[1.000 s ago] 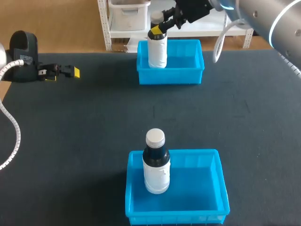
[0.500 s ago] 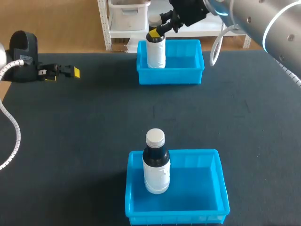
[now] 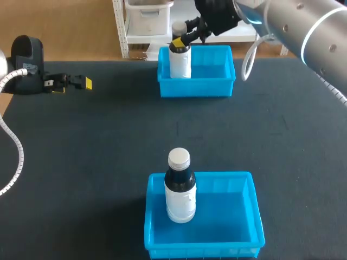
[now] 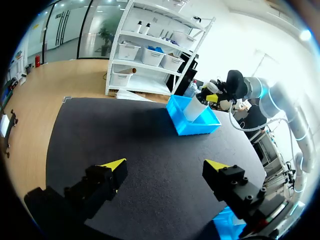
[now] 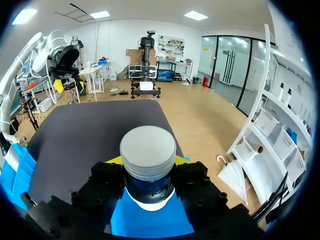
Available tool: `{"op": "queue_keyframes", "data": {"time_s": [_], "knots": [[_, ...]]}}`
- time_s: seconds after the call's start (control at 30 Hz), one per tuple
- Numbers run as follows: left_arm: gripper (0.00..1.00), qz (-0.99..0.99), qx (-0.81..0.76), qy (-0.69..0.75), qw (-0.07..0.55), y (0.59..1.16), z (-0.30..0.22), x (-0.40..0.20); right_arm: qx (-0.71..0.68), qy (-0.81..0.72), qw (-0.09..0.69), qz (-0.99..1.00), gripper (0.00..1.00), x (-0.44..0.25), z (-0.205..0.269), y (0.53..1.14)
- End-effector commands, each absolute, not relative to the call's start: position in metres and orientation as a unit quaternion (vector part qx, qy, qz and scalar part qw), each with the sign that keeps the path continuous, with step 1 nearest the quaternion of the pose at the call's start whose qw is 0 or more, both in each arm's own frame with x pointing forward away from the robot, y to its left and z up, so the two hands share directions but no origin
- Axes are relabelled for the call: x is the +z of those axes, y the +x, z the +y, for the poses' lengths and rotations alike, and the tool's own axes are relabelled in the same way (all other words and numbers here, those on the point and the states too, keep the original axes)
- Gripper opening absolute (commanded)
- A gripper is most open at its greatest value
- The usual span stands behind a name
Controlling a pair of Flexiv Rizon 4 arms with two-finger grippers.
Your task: Pick up the bottle, and place it in the far bin if it is heavy, or in the near bin if it is light.
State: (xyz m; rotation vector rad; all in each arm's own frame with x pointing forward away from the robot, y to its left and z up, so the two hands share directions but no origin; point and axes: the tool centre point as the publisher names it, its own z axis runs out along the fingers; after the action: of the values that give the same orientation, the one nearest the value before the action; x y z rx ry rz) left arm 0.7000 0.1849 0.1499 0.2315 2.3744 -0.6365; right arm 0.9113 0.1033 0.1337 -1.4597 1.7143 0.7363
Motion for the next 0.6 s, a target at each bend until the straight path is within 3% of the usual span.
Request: {"op": "queue_keyframes", "data": {"time_s": [0.03, 0.07, 0.1, 0.13, 0.17, 0.6], "knots": [[1.00, 0.908, -0.243, 0.088, 0.330, 0.700, 0.185, 0.150, 0.385, -0.620, 0.285, 0.621, 0.46, 0.134, 0.106, 0.923], [1.00, 0.908, -0.243, 0.088, 0.330, 0.700, 0.185, 0.150, 0.385, -0.620, 0.285, 0.621, 0.47, 0.134, 0.106, 0.923], [1.00, 0.908, -0.243, 0.088, 0.330, 0.700, 0.185, 0.150, 0.385, -0.620, 0.284, 0.622, 0.60, 0.134, 0.106, 0.923], [1.00, 0.908, -0.243, 0.088, 0.330, 0.700, 0.185, 0.150, 0.385, -0.620, 0.283, 0.622, 0.96, 0.133, 0.105, 0.923], [1.00, 0.908, -0.243, 0.088, 0.330, 0.700, 0.185, 0.150, 0.385, -0.620, 0.282, 0.623, 1.00, 0.133, 0.105, 0.923], [1.00, 0.908, -0.243, 0.088, 0.330, 0.700, 0.185, 0.150, 0.371, -0.609, 0.262, 0.650, 1.00, 0.135, 0.078, 0.923]]}}
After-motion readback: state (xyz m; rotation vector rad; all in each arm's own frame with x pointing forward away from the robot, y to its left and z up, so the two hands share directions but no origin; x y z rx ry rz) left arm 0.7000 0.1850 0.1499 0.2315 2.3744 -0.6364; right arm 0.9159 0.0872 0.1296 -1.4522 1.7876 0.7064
